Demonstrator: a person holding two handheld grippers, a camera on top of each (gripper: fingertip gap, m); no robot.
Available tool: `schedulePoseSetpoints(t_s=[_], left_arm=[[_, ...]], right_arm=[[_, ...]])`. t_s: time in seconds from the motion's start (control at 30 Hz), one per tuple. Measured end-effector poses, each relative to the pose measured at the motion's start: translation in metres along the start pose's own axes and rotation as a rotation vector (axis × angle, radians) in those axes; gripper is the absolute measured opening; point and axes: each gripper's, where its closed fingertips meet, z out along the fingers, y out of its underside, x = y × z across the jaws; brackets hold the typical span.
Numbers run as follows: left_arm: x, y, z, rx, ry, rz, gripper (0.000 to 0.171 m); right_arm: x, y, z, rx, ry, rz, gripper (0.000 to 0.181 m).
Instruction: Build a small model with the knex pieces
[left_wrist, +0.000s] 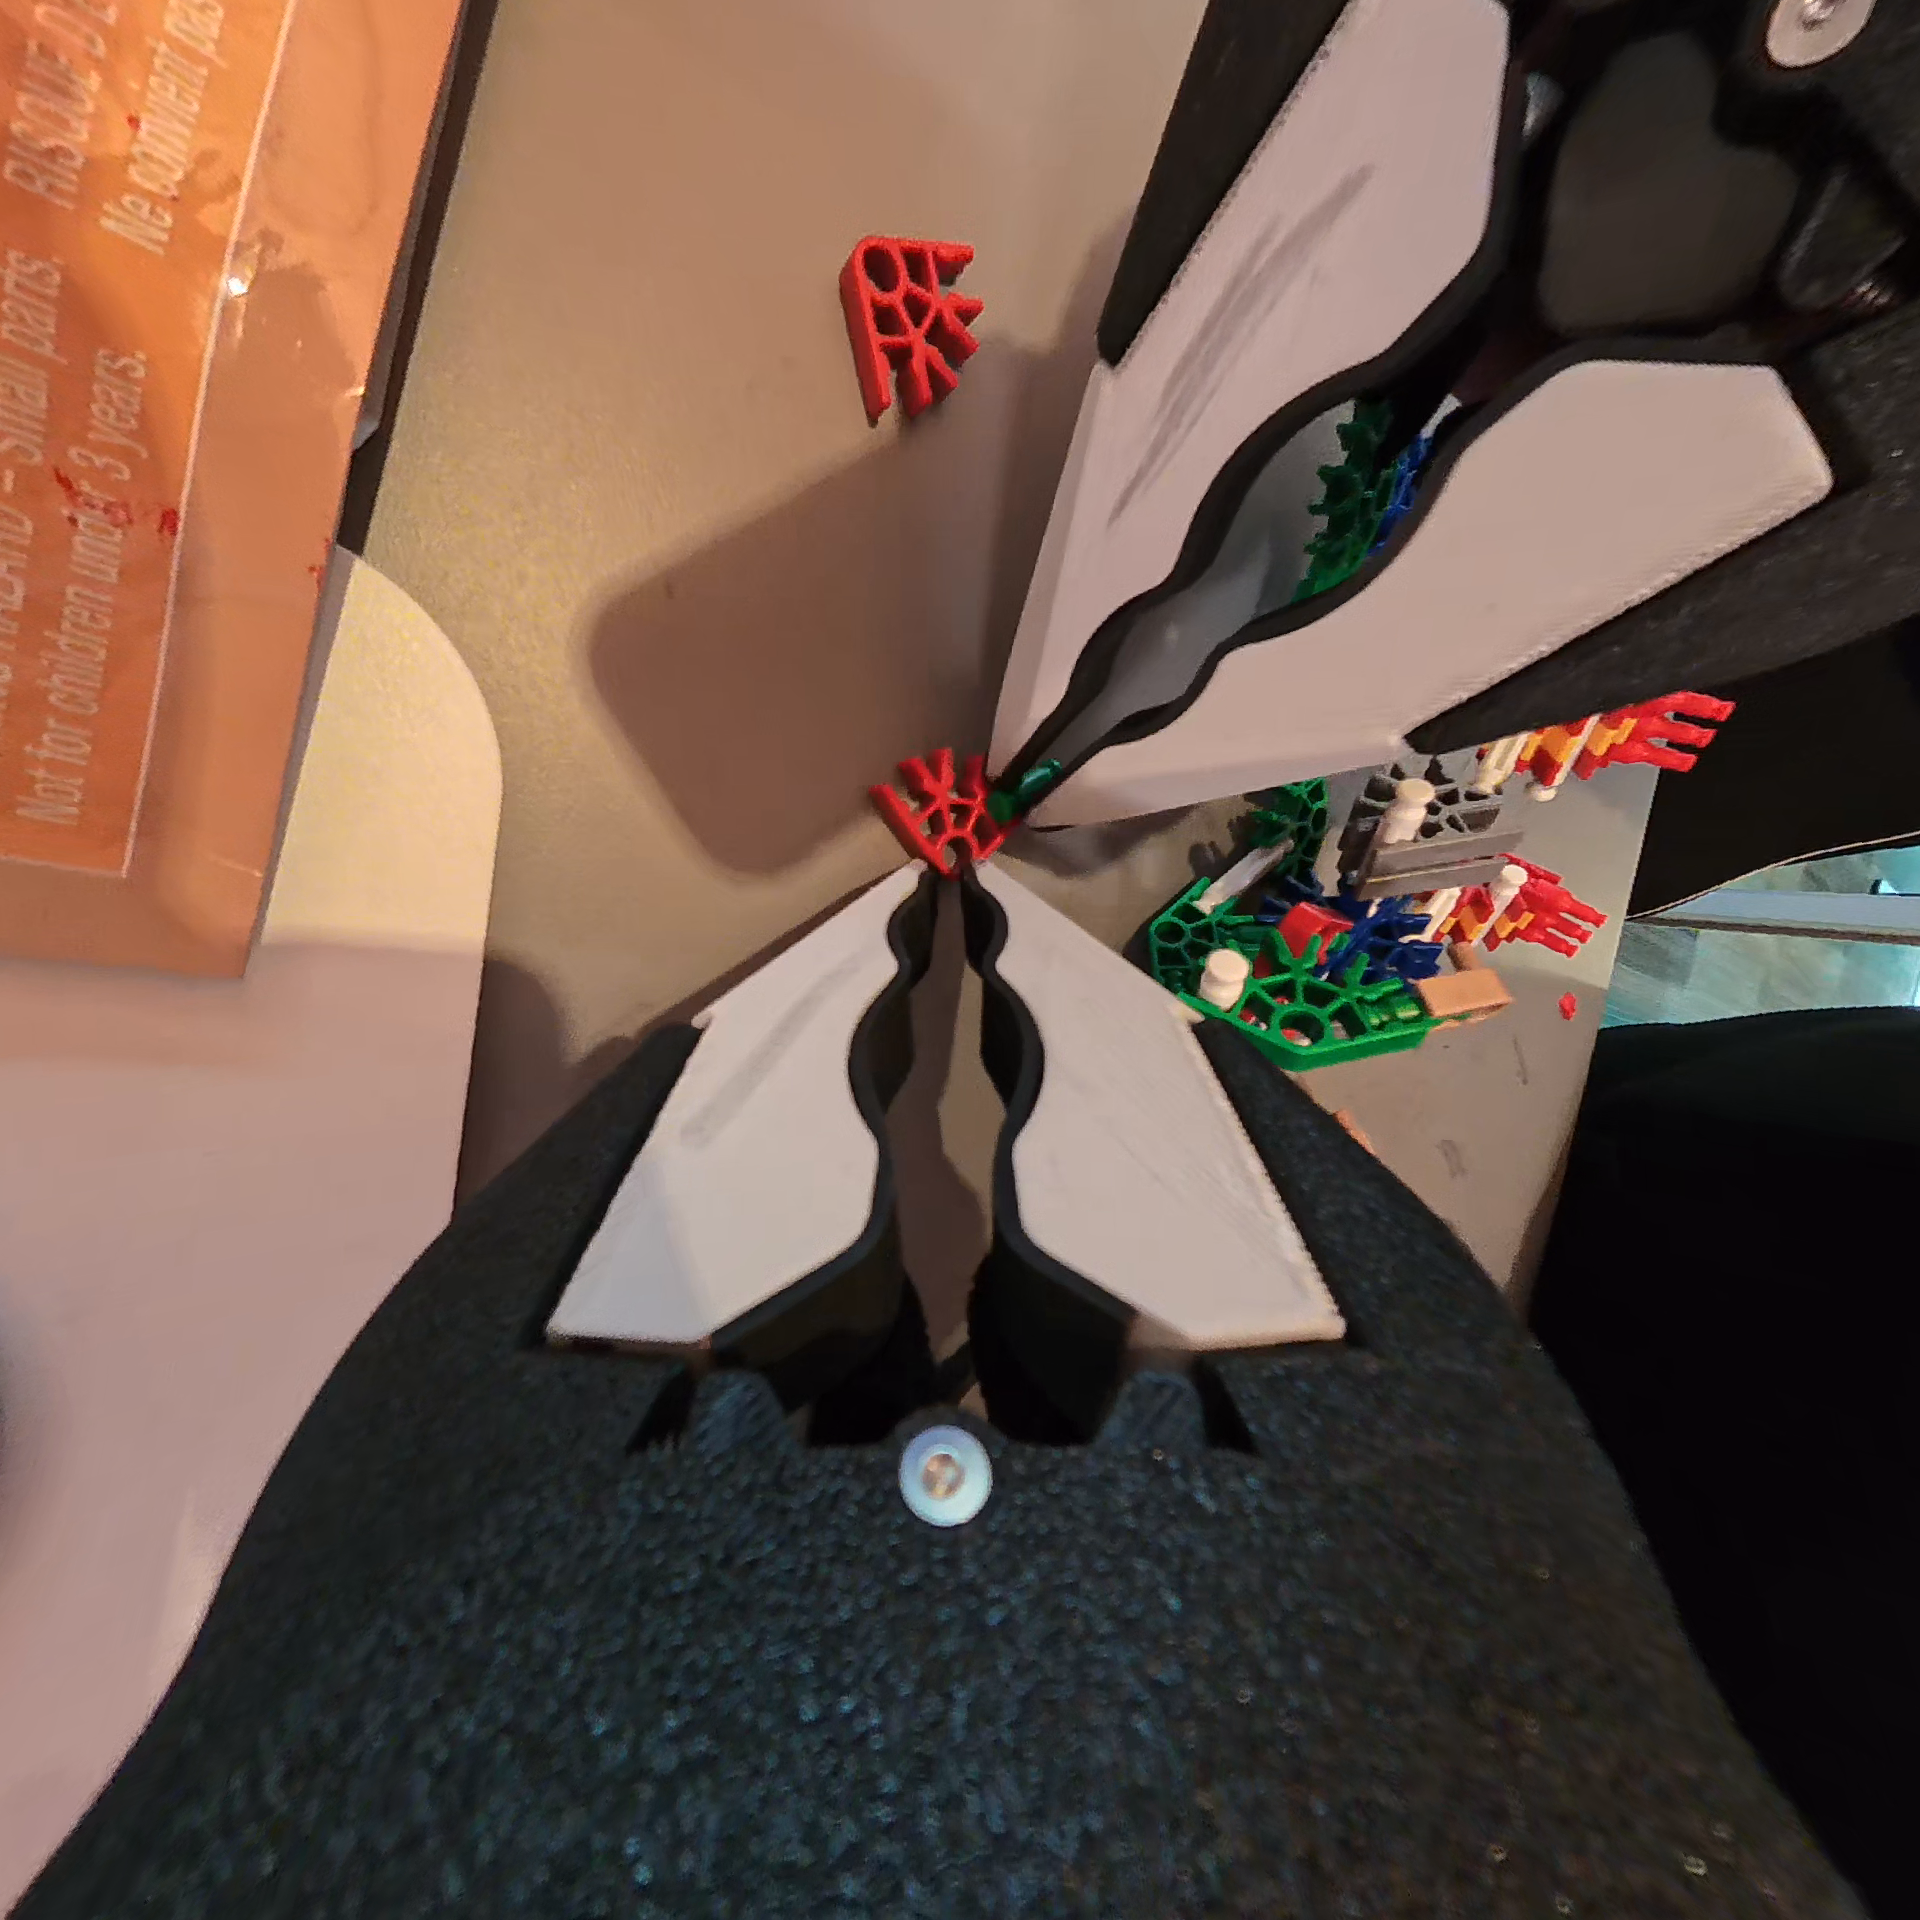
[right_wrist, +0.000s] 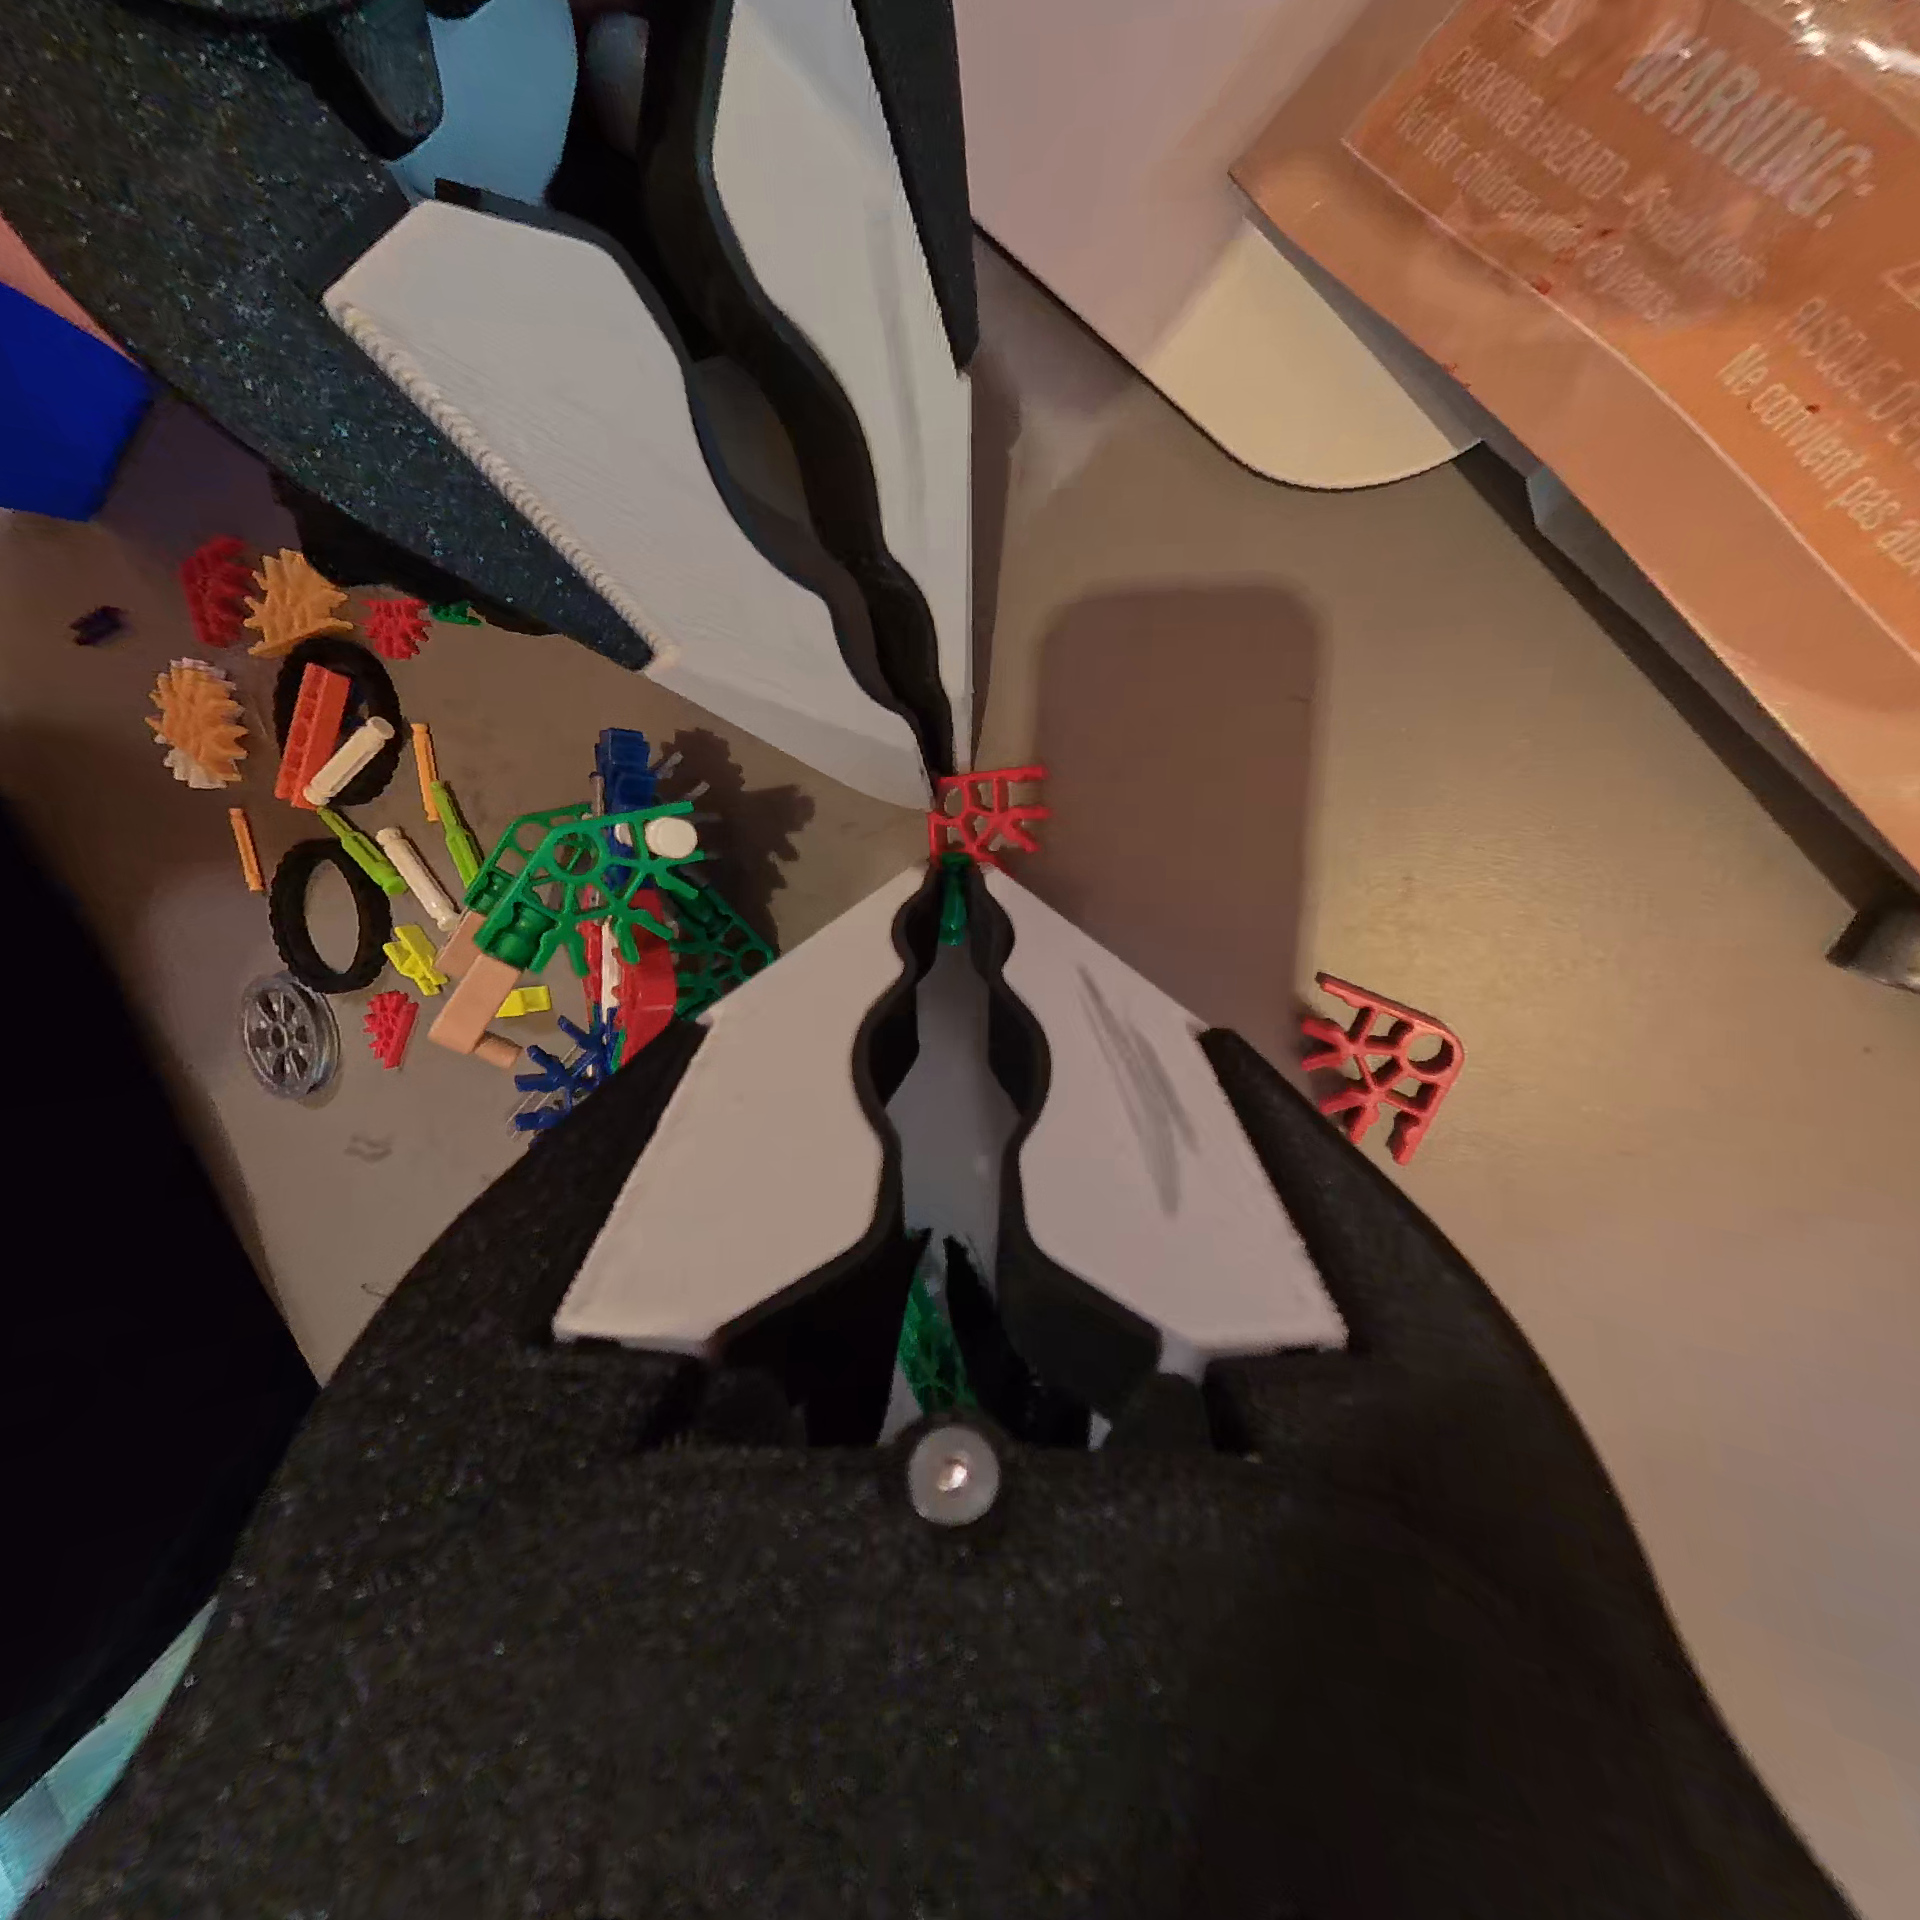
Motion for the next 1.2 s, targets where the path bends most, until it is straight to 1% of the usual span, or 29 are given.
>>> schedulePoseSetpoints(t_s=[0.37, 0.5, 0.67, 1.03, 1.2], left_arm=[[0.0001, 0.0001, 0.0001, 0.000, 0.001, 0.001, 0.003], [0.0003, -0.0001, 0.0002, 0.001, 0.003, 0.002, 0.003], [0.0008, -0.0005, 0.0005, 0.002, 0.006, 0.002, 0.002], [0.0012, -0.0006, 0.0008, 0.002, 0.016, 0.000, 0.002], [0.0012, -0.0006, 0.0008, 0.001, 0.018, 0.001, 0.002]], right_arm=[[0.0003, 0.0012, 0.0002, -0.019, 0.021, -0.051, 0.005], [0.0003, 0.0016, 0.0000, -0.053, 0.063, -0.123, 0.005], [0.0003, 0.0024, -0.0010, -0.083, 0.078, -0.196, 0.005], [-0.0002, 0.0032, -0.0033, -0.032, 0.073, -0.201, 0.005], [0.0005, 0.0033, -0.0018, -0.043, 0.108, -0.234, 0.005]])
